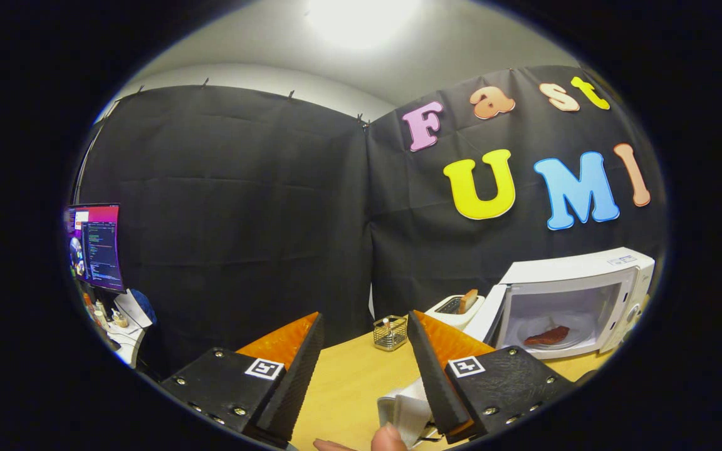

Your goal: Open the microwave, put the food inside, and close the microwave door.

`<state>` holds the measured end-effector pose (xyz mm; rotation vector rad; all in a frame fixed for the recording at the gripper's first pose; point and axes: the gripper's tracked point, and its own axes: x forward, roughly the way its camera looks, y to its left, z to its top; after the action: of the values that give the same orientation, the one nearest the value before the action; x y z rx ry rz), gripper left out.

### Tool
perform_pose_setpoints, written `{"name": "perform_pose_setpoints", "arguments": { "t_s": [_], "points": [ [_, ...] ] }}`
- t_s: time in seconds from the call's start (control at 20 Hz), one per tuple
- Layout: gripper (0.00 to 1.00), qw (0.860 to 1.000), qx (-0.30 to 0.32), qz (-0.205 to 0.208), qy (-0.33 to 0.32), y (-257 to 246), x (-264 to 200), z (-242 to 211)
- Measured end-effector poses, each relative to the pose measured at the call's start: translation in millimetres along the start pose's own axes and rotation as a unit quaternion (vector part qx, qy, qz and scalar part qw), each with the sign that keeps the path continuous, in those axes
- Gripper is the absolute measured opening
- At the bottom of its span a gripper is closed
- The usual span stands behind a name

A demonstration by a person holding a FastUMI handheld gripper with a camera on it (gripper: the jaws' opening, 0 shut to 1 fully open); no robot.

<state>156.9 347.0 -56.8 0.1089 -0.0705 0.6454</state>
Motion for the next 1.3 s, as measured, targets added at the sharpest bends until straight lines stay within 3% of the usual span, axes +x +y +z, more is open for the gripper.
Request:
{"name": "perform_pose_setpoints", "arguments": {
  "t_s": [0.1, 0.35, 0.55, 0.75, 0.85, 0.9, 1.0, 1.2, 1.3],
  "points": [
    [0.81, 1.0, 0.005, 0.004, 0.008, 10.1, 9.0, -14.5],
    [0.81, 0.998, -0.059, 0.029, -0.021, 50.2, 16.3, -20.4],
    [0.82, 0.997, -0.055, 0.054, 0.019, 74.8, 32.1, -58.4],
    [0.82, 0.997, -0.033, 0.033, 0.055, 64.7, 39.9, -102.7],
    [0.82, 0.996, -0.043, -0.001, 0.075, 44.3, 40.3, -123.7],
    [0.62, 0.995, -0.049, -0.028, 0.077, 26.1, 38.3, -131.3],
    [0.2, 0.996, -0.029, -0.032, 0.083, 13.5, 33.2, -145.1],
    [0.05, 0.994, -0.045, -0.083, 0.061, -24.3, 8.7, -144.5],
    [0.05, 0.991, -0.036, -0.11, 0.065, -51.8, -3.7, -147.5]
  ]
}}
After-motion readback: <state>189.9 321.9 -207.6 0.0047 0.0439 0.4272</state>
